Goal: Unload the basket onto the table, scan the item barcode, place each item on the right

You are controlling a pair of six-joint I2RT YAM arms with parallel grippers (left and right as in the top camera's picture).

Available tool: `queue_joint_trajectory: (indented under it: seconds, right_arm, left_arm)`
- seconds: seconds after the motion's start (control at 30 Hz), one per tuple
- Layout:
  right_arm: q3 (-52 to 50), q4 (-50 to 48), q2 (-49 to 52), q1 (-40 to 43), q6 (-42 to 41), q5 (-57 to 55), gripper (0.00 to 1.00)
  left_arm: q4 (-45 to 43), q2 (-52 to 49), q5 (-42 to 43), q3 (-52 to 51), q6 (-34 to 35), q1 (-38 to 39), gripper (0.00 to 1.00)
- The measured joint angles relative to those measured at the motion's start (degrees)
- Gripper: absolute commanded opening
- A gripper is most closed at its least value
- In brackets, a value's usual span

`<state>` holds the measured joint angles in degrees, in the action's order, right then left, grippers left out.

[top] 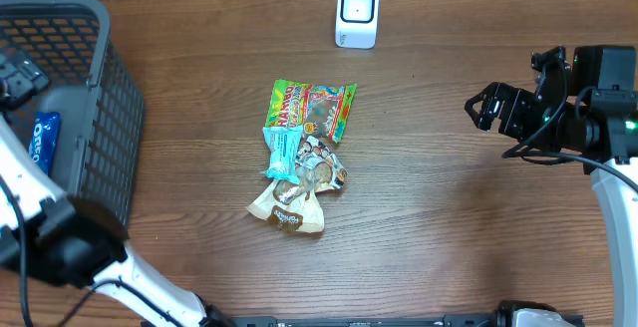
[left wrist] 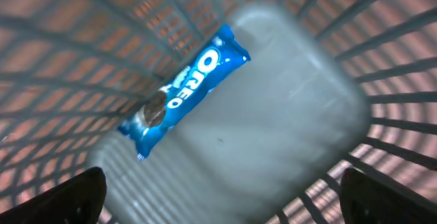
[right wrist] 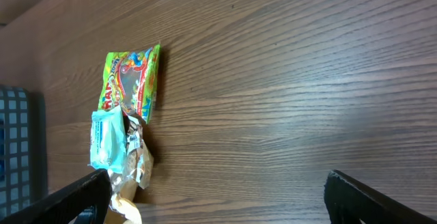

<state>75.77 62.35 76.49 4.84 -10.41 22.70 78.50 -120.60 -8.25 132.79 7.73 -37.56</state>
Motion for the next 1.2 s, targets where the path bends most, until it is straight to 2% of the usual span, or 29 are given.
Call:
queue_joint_trajectory:
  seconds: [0.37,0.77,0.93,1.2]
  right_arm:
    - [0.0,-0.2,0.0,0.0,1.0,-0.1,1.00]
    - [0.0,-0.2,0.0,0.0,1.0,-0.2,1.00]
    - [0.0,0.1,0.0,0.0,1.1,-0.2,1.00]
    - [0.0,1.7,0.0,0.0,1.0,-0.2,1.00]
  left_arm:
    - [-5.1,-15.6,-1.1,-0.3,-2.3,-1.0,0.93]
    - [-9.0,-17.2,-6.8,-0.8,-2.6,-1.0,0.91]
    - [-7.7,-17.2,-7.4,-1.3,-4.4,-1.0,0.86]
    - [-10.0,-17.3,-10.1,-11.4,-6.1,-1.2,0.82]
